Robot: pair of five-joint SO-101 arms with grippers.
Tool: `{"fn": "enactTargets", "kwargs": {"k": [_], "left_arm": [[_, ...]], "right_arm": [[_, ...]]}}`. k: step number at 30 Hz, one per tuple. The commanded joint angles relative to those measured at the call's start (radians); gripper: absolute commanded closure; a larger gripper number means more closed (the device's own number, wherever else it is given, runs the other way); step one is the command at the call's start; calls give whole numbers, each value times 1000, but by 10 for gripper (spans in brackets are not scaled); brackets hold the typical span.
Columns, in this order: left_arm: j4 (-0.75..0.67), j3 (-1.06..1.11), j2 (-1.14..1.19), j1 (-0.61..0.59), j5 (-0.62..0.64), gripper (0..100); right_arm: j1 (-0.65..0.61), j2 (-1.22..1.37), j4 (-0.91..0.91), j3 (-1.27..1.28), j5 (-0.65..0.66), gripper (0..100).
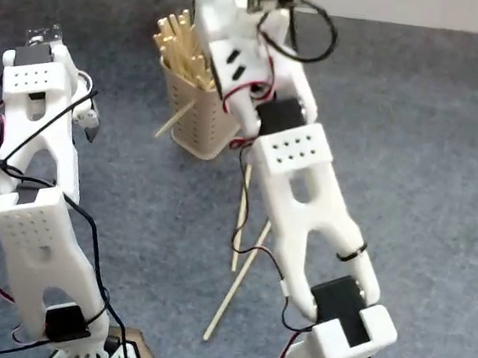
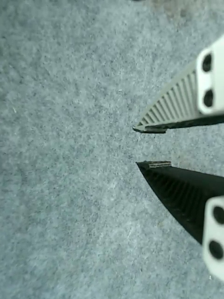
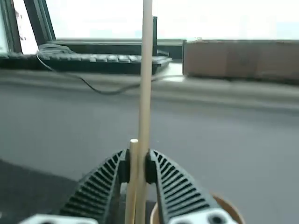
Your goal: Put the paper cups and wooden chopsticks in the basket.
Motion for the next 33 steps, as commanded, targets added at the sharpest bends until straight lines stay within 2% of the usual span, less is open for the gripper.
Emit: {"fn": "enactTargets", "kwargs": {"k": [1,10,14,17,21,30,33], "left_arm": [[-11,-4,-13,5,3,881],[-26,-4,-13,5,2,881],[-31,-4,-12,5,2,881],[-32,8,-12,5,2,881],[-34,19,-13,8,2,881],[-34,19,-13,10,2,881],[-34,19,-13,10,2,881]], "right_arm": [[13,-111,-50,117,-11,993],[-28,-297,-51,321,-8,981],[-56,-398,-42,357,-3,844],[-90,-456,-8,364,72,749],[-125,-473,-1,364,115,765],[-113,-460,21,363,124,772],[-73,-458,27,361,233,774]]}}
